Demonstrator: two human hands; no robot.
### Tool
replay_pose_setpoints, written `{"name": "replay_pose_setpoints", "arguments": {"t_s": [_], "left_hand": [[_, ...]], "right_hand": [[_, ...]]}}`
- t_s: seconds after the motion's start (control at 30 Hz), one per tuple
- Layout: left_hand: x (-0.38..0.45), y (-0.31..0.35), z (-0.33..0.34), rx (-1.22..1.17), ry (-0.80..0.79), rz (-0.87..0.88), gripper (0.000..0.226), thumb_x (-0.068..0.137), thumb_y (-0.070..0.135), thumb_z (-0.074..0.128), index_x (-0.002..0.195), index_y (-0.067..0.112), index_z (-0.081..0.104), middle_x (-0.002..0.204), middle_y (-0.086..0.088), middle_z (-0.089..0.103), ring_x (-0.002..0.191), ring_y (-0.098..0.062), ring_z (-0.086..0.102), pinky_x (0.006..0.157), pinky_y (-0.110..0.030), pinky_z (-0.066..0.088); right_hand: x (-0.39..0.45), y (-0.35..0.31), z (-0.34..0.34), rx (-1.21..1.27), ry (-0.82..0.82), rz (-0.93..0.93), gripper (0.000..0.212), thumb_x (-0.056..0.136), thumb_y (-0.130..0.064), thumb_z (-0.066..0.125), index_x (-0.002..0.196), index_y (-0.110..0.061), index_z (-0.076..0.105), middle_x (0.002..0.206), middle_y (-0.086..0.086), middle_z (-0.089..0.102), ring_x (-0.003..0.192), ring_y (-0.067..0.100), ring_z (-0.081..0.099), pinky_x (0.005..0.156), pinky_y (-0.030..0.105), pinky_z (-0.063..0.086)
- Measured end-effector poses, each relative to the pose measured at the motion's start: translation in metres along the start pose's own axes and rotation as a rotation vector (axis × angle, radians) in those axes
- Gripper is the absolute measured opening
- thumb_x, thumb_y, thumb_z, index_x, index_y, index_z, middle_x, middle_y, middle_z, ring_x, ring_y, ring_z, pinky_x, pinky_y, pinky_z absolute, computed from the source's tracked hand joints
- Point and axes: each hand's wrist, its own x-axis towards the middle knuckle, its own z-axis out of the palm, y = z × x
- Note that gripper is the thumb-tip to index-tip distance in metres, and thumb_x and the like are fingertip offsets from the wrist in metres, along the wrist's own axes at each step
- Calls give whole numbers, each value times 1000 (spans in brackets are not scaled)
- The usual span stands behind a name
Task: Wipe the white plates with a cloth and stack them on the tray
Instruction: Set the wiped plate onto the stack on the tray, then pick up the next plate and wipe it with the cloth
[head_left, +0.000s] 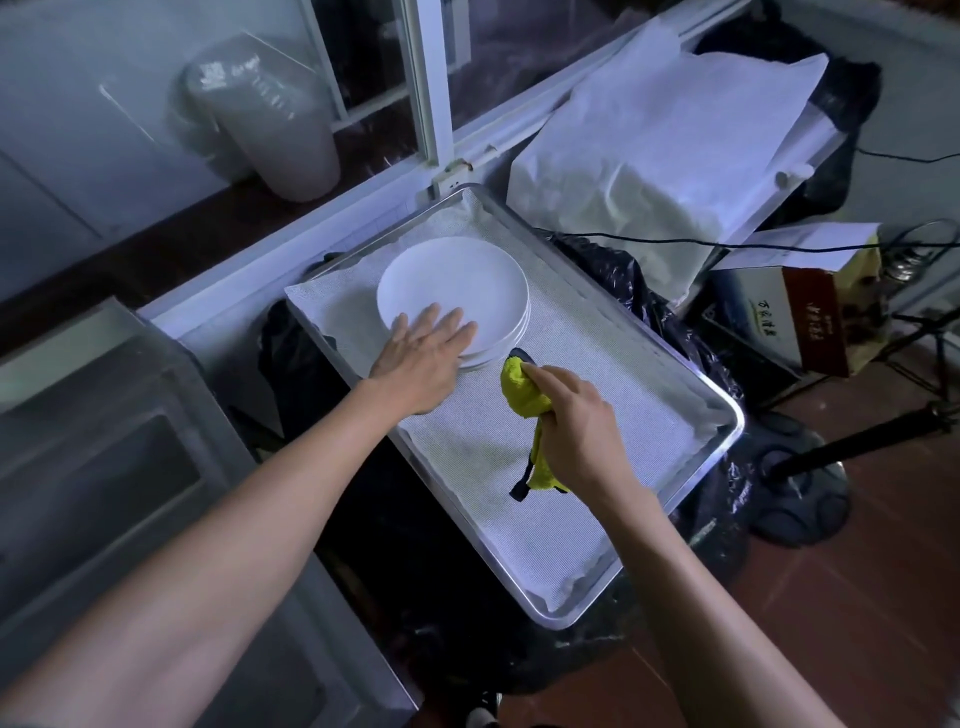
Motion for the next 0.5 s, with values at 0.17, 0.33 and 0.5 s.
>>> {"name": "replay_pose_setpoints", "arguments": {"t_s": [0.17,0.33,0.5], "left_hand": [[0,0,-6,-43,-43,8,58,106,25,34,161,26,14,170,0,7,156,-28,1,123,-59,10],[-14,2,-11,-86,-19,-9,54,105,31,40,158,26,29,168,0,21,156,-25,11,123,-52,16],[-51,-5,-10,-143,114,-50,48,104,32,44,151,21,45,159,-3,40,150,-27,29,118,-49,27]], "right_hand": [[1,0,4,-2,-13,-2,74,83,9,45,147,-28,48,145,-5,52,120,30,50,96,45,42],[0,-5,7,-4,-14,-26,74,82,9,45,146,-27,48,142,-3,54,119,31,51,94,47,43],[0,-23,14,4,-6,-68,78,78,12,43,145,-26,50,140,-2,56,115,33,53,92,45,45]]}}
